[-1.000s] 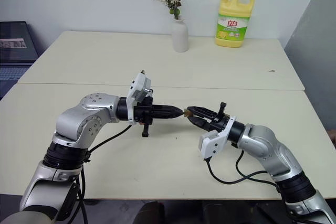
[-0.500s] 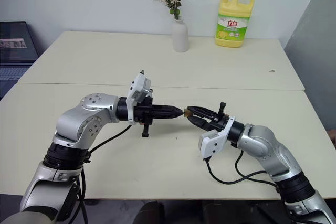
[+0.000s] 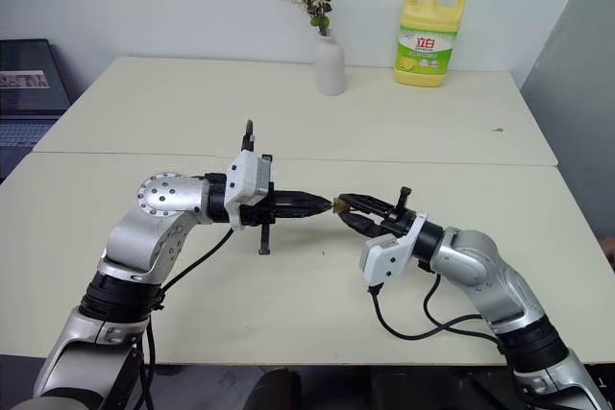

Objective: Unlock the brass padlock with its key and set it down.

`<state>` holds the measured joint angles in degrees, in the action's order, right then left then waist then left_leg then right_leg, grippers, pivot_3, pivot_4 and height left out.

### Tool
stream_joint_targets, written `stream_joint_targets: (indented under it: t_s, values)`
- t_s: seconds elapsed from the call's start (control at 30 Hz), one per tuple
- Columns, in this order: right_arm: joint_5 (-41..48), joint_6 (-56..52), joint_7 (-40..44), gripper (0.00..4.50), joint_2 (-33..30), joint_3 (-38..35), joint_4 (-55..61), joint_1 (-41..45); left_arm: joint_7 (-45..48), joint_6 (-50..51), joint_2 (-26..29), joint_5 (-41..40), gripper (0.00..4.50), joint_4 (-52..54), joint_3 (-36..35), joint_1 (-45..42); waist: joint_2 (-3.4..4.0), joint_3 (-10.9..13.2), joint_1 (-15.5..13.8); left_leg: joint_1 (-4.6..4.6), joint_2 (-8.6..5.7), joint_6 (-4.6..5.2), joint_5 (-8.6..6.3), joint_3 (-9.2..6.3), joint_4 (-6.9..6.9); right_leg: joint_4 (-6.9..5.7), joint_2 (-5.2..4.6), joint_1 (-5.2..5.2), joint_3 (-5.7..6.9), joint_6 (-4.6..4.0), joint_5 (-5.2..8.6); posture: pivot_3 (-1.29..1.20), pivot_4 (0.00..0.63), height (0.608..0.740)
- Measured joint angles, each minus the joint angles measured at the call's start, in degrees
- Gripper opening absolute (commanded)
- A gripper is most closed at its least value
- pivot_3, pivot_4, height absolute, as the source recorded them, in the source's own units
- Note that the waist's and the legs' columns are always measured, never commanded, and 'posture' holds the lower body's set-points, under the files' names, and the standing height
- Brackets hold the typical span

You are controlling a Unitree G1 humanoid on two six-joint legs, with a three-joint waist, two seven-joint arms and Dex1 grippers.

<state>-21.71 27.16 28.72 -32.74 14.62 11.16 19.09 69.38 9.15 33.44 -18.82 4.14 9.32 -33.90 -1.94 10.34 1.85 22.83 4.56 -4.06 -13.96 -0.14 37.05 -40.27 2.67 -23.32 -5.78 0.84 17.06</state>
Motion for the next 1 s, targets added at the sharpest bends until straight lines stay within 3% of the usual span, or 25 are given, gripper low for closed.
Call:
stream_joint_targets:
  t_s: [0.3, 0.47, 0.6, 0.8, 1.0]
  values:
    - [0.7, -0.3, 0.1, 0.93, 0.1, 0.0, 0.2, 0.0, 0.0, -10.2, -0.8, 4.3, 0.00, -0.8, 0.0, 0.5, 0.00, 0.0, 0.0, 0.00, 0.00, 0.00, 0.00, 0.00, 0.00, -0.01, 0.00, 0.00, 0.00, 0.00, 0.00, 0.00, 0.150, 0.740]
    - [0.7, -1.4, 0.3, 0.93, 0.1, 0.0, 0.2, 0.0, -0.4, -5.8, -1.9, 2.8, 0.00, -1.3, -0.1, 0.6, 0.00, 0.0, 0.0, 0.00, 0.00, 0.00, 0.00, 0.00, 0.00, -0.03, 0.00, 0.00, 0.01, 0.00, 0.00, 0.00, 0.150, 0.740]
    - [0.6, -2.2, 0.5, 0.93, 0.1, -0.1, 0.1, 0.0, -1.2, 2.3, -2.3, 0.0, 0.86, -0.7, -0.2, 0.6, 0.00, 0.0, 0.0, -0.01, 0.00, 0.01, 0.00, -0.01, 0.01, -0.04, 0.01, 0.00, 0.02, 0.00, 0.00, 0.00, 0.150, 0.740]
    - [0.7, -2.7, 0.3, 0.93, 0.2, -0.8, 0.1, 0.6, -2.6, 18.7, -2.0, -6.1, 2.83, 0.1, -0.2, 0.2, 0.00, 0.0, 0.1, -0.02, 0.00, 0.01, 0.00, -0.05, 0.01, -0.09, 0.01, 0.00, 0.04, 0.01, 0.00, 0.00, 0.150, 0.740]
    - [0.7, -2.6, 0.1, 0.93, 0.2, -1.0, 0.1, 0.6, -5.9, 31.4, -1.1, -11.8, 2.84, 1.0, -3.4, -0.7, 0.00, 0.0, 0.0, -0.02, -0.01, 0.00, 0.00, -0.07, 0.02, -0.12, 0.01, 0.00, 0.04, 0.00, 0.01, 0.00, 0.150, 0.740]
